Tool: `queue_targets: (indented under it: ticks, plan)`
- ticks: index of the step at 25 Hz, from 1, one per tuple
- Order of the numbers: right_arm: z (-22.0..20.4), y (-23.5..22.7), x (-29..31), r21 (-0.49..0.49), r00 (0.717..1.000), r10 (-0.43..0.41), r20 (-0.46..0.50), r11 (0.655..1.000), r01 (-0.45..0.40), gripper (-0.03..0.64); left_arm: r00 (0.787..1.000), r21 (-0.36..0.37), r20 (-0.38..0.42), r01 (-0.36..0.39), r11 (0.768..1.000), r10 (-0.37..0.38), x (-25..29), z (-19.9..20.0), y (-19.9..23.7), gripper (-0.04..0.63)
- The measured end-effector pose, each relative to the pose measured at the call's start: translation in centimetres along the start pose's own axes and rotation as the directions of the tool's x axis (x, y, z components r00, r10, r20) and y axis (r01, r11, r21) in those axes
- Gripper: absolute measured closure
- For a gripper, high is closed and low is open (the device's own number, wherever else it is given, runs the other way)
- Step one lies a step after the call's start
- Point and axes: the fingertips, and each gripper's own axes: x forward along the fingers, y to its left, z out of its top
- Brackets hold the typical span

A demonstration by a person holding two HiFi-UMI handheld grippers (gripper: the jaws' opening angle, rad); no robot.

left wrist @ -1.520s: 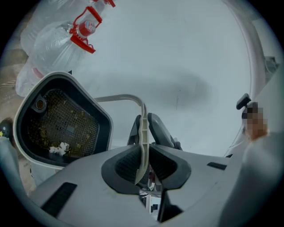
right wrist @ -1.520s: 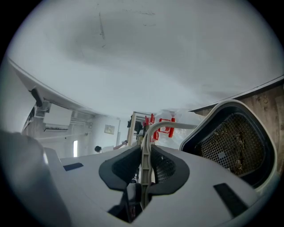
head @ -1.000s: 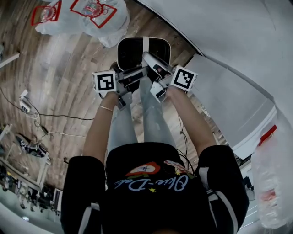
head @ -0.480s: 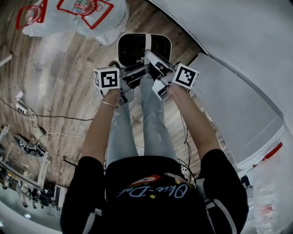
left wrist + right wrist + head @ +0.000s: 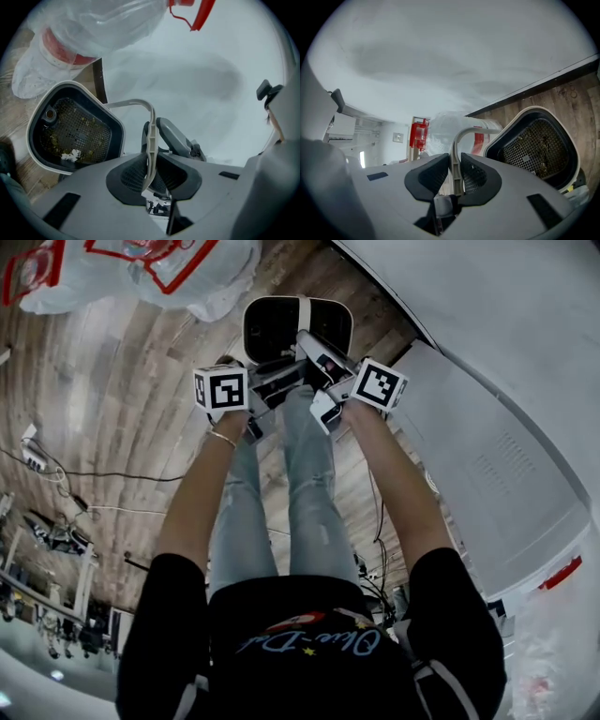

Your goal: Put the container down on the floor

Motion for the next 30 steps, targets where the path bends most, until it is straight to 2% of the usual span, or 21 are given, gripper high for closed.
queue_targets:
  ticks: [4,10,13,18,24,25,30]
  plan:
    - [-1.0,-2.6,0.0,0.057,0.998,-0.063,0.007,0.996,0.063,0.56,0.998,0.017,-0.016,-0.056,0.998,0.057,-0.1,-0.4,2.2,0.537]
    - [-1.4,-5.2,0.2,0.016,0.997,-0.079,-0.007,0.997,0.079,0.558,0.998,-0.011,-0.017,-0.055,0.998,0.055,1.4,-1.3,4.6,0.537]
    - [-1.8,-6.8,-0.3,0.038,0.99,-0.139,-0.016,0.989,0.14,0.558,0.997,-0.005,-0.03,-0.077,0.997,0.077,1.9,-1.7,5.5,0.537]
    - [-2.3,-8.2,-0.9,0.032,0.984,-0.175,-0.025,0.984,0.175,0.557,0.992,0.004,-0.078,-0.098,0.995,0.098,2.7,-2.8,6.8,0.537]
    - [-2.6,-9.0,-2.0,0.05,0.979,-0.205,-0.018,0.977,0.205,0.554,0.989,-0.002,-0.106,-0.103,0.995,0.102,3.3,-3.7,7.0,0.495]
    - [-2.8,-9.0,-2.0,0.049,0.978,-0.205,-0.022,0.977,0.206,0.554,0.988,0.006,-0.111,-0.105,0.994,0.105,3.3,-3.7,6.9,0.467]
    - [-3.7,-9.0,-1.8,0.043,0.975,-0.22,-0.029,0.974,0.221,0.552,0.983,0.046,-0.125,-0.13,0.99,0.135,3.0,-4.1,7.2,0.428]
